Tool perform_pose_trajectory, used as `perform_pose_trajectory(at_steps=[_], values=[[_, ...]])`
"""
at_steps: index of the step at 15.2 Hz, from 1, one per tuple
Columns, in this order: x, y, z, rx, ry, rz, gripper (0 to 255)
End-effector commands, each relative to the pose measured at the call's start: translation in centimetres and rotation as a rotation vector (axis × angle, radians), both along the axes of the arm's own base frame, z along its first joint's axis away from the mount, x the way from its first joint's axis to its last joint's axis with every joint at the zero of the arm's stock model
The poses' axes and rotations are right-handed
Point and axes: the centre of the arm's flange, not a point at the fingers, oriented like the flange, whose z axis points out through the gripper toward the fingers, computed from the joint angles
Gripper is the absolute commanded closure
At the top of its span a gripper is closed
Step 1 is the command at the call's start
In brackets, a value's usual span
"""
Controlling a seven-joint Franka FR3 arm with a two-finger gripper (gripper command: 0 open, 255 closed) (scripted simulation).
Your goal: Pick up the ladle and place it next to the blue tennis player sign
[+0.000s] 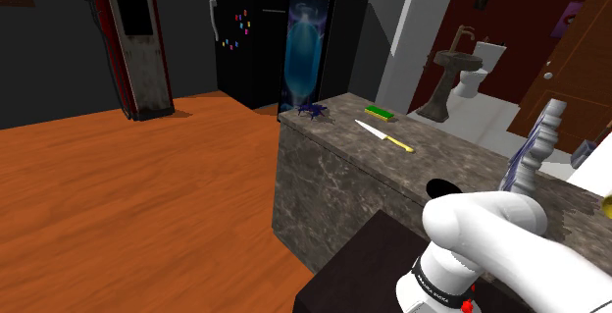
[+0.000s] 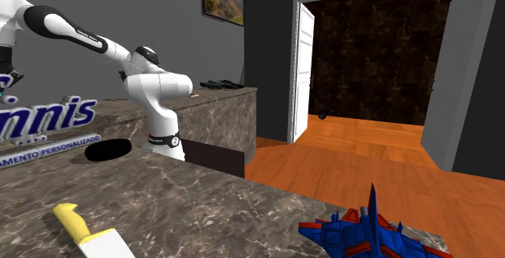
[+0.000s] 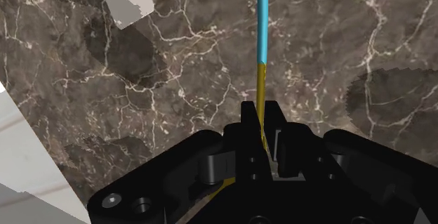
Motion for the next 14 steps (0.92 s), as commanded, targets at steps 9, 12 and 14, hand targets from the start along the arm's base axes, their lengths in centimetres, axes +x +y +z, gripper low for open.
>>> perform_pose_trajectory(at_steps=[9,12,14], values=[[0.0,0.1,-5.2,0.0,0.0,0.0,255],[0.0,0.1,-6.8,0.0,0.0,0.0,255],[0.0,0.1,-7.9,0.0,0.0,0.0,255]])
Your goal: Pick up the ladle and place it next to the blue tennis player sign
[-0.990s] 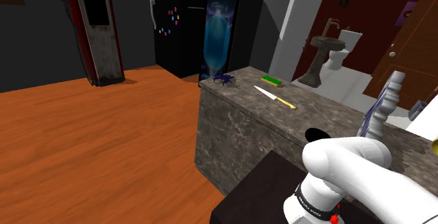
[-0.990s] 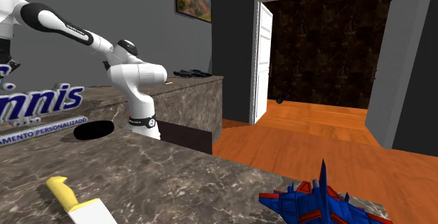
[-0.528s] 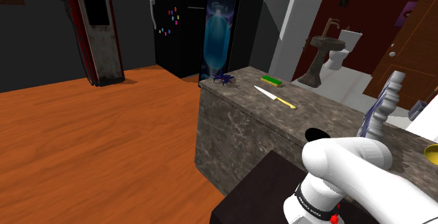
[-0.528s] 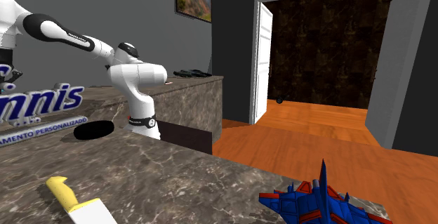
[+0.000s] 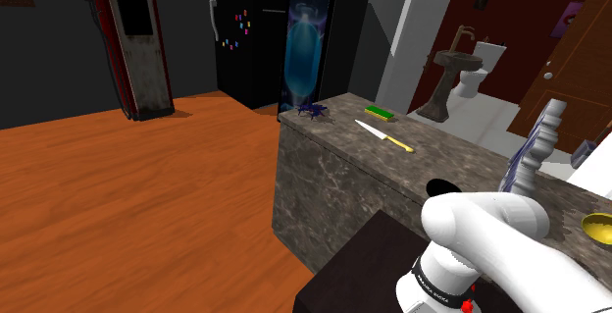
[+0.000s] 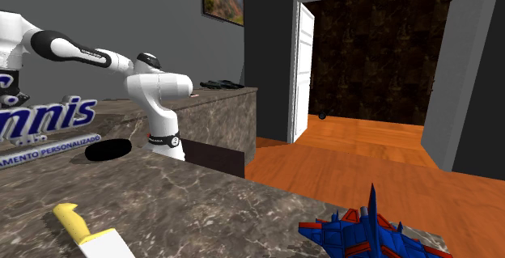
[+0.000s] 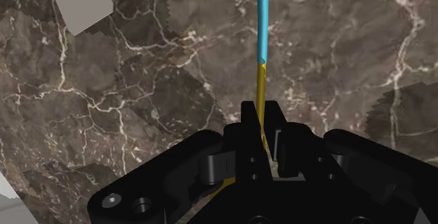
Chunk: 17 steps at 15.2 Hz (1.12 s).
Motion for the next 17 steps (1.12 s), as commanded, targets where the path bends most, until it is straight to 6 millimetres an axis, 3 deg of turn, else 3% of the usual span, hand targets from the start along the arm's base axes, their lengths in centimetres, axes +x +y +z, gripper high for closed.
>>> perform_pose_trajectory(at_steps=[1,7,15,16,17], values=[[0.1,0.0,-1.0,0.0,0.0,0.0,255],[0.1,0.0,-4.3,0.0,0.0,0.0,255],[0.1,0.0,-4.3,0.0,0.0,0.0,255],[0.1,0.0,-4.3,0.0,0.0,0.0,0],[0.1,0.0,-4.3,0.0,0.0,0.0,0]])
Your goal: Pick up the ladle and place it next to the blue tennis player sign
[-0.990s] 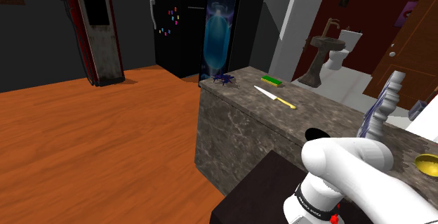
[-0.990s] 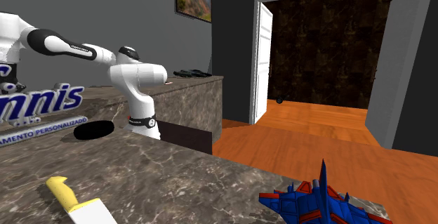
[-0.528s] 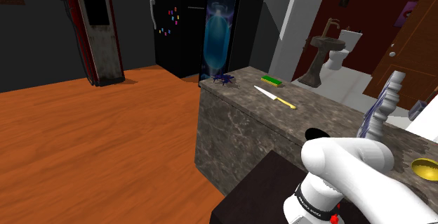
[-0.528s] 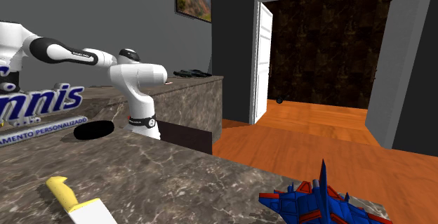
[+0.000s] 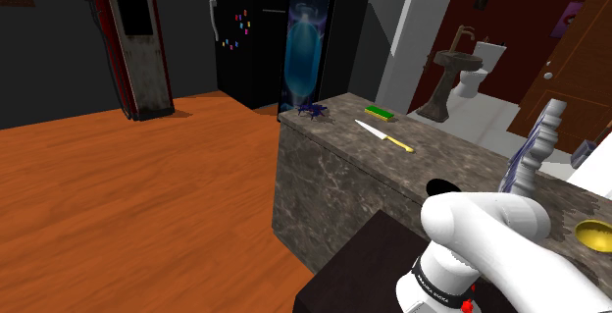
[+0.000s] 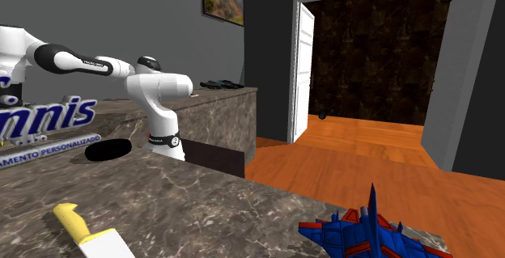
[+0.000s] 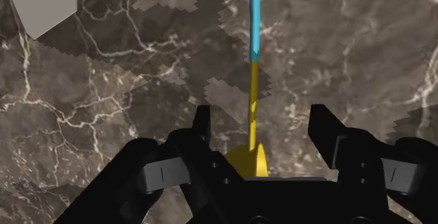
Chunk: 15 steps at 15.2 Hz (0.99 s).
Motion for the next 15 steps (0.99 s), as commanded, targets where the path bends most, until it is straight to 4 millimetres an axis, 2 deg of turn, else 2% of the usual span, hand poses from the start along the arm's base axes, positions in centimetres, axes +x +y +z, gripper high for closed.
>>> perform_pose_trajectory(at_steps=[1,4,8,15], values=[[0.0,0.0,0.0,0.0,0.0,0.0,0],[0.0,0.0,0.0,0.0,0.0,0.0,0],[0.6,0.9,4.9,0.0,0.0,0.0,0],[0.6,0.9,4.9,0.0,0.0,0.0,0]])
